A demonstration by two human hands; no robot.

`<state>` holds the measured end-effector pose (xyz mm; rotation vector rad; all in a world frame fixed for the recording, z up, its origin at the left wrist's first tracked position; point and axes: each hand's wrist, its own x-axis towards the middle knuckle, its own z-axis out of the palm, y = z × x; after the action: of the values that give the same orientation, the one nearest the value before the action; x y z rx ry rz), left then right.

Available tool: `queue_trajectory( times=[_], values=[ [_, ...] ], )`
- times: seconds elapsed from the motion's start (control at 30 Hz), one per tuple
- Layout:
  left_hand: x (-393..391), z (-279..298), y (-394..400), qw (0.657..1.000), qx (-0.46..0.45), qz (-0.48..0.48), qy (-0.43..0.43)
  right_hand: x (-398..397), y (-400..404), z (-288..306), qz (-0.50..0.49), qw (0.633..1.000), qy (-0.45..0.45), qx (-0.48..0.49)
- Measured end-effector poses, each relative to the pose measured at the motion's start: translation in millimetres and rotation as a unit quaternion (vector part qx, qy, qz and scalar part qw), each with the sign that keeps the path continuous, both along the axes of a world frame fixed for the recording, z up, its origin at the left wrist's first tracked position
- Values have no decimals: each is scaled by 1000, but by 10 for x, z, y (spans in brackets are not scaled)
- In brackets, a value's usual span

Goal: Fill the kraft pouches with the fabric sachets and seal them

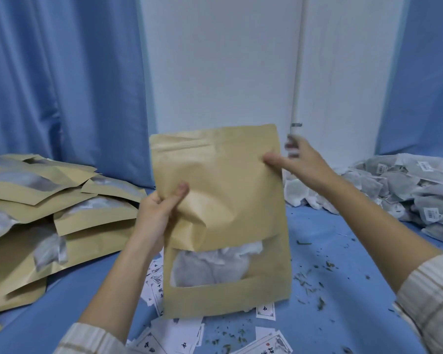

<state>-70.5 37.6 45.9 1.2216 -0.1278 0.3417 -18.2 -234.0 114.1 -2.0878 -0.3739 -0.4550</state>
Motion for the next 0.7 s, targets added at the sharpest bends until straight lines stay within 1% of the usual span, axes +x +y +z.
queue_trajectory(
  times=[0.03,0.07,0.13,0.2,0.27,0.33,0.4,0.47,0.5,0.53,0.57,0.63,0.67,0.7],
  values=[
    [4,-3,16,1000,-26,-12,-1,-21,-108,-127,77,993,83,31],
    [12,-9,23,999,-51,-20,1,-24,-180,-279,140,979,141,44],
    [29,-10,-9,996,-87,-24,22,-36,-199,-556,209,956,198,51],
    [41,-11,-56,994,-95,-35,43,-45,-112,-760,218,948,205,106],
    [33,-31,-72,993,-75,-70,58,-35,-31,-873,200,944,179,190],
    [-20,-82,-28,991,-9,-101,84,-54,41,-952,186,933,166,258],
    [-117,-194,48,979,61,-125,148,-71,119,-1043,162,922,166,309],
    [-219,-330,107,963,80,-143,212,-90,233,-1116,130,918,177,330],
    [-255,-390,149,962,62,-136,227,-96,312,-1157,122,912,190,341],
    [-285,-447,210,966,21,-123,228,-112,407,-1187,119,904,208,355],
    [-302,-489,292,969,-39,-113,216,-131,512,-1199,119,893,225,371],
    [-342,-532,531,963,-186,-124,148,-143,785,-1152,123,873,241,406],
    [-359,-528,656,954,-245,-143,99,-112,971,-1087,132,865,235,422],
    [-377,-520,777,945,-286,-150,54,-68,1208,-990,146,857,226,440]
  ],
)
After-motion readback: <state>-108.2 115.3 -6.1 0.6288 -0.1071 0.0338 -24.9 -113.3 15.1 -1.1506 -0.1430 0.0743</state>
